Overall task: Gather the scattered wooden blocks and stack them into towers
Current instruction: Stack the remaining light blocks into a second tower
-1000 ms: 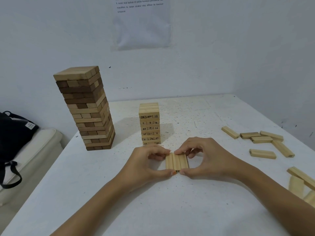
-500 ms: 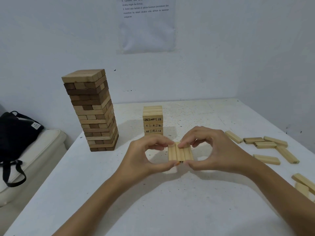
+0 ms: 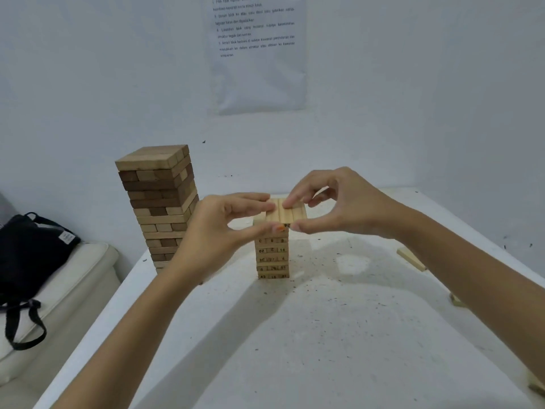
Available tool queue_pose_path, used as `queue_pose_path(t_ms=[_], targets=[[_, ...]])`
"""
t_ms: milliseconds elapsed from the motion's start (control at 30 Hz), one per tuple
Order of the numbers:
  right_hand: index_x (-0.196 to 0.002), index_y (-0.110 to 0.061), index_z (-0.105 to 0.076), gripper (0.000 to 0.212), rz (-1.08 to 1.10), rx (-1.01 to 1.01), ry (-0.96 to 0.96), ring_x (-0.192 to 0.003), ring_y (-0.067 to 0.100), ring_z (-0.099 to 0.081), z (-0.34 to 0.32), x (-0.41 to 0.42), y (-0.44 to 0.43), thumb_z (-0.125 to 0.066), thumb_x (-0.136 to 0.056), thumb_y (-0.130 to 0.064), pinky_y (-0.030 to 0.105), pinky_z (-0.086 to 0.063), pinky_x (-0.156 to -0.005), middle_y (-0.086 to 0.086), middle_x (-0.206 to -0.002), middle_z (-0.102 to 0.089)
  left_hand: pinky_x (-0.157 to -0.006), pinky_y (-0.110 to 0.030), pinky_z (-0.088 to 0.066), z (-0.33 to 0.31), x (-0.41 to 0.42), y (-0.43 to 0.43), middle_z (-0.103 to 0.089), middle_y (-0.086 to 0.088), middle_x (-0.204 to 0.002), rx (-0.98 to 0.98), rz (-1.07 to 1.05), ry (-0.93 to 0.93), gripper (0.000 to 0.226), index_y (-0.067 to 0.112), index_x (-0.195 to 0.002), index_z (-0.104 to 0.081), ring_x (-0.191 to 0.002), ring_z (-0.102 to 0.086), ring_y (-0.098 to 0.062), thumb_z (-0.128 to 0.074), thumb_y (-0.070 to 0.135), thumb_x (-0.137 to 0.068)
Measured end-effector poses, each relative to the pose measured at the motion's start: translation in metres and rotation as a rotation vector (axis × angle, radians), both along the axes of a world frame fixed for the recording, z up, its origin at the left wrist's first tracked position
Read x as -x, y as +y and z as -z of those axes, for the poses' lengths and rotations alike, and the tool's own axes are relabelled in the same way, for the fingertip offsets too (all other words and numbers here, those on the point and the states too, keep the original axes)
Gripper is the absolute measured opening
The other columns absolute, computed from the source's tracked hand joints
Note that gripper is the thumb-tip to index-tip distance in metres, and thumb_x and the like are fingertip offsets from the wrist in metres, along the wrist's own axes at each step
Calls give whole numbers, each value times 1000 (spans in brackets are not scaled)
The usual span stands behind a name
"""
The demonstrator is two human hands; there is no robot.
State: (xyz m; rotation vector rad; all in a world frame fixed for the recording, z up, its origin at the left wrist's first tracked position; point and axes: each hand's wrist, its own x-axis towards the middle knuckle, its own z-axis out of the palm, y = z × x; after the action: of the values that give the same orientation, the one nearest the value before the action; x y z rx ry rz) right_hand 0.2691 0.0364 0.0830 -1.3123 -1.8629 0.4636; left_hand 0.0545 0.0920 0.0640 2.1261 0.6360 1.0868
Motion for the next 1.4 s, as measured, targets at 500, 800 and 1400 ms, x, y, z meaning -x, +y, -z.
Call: queue_pose_path(t_ms=[500,800,1400], targets=[[-89,-37,-76,23,70,108,-36,-95,6,-56,7,5,42,-85,-68,-37,38,-53,-87,-17,-98,-67,-100,-28,-48,8,-3,35,-67,6,-117,118,-68,78,36,23,-101,-74,-109,-62,-1,-74,35,-67],[-91,-37,-76,22,81,134,-40,-100,7,-56,10,8,40,-84,-71,-36,38,-51,-89,-20,-103,-66,-97,-28,-51,15,-1,37,-67,8,-116,89,-84,98,36,25,-102,-74,-107,-62,-1,-73,38,-68],[-136,-20,-50,38,393,198,524,-120,17,-50,16,34,12,-37,-102,-30,31,-37,-98,1,-135,-52,-117,-38,-20,12,-20,11,-38,14,-149,481,-249,-213,55,33,-143,-40,-139,-31,-8,-24,58,-97]])
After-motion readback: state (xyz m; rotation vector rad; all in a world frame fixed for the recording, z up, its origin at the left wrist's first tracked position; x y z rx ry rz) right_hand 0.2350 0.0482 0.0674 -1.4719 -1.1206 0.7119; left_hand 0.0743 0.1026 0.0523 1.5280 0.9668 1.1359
